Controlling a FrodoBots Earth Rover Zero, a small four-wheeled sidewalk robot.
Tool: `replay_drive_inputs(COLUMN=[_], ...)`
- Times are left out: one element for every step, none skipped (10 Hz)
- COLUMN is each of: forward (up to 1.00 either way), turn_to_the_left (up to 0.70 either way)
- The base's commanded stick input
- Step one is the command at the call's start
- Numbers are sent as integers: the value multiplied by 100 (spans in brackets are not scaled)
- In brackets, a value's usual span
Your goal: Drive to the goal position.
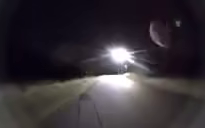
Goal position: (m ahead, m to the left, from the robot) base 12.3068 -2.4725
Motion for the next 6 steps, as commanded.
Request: replay_drive_inputs(forward=[100,100,100,100,100,100], turn_to_the_left=[0,0,0,0,0,0])
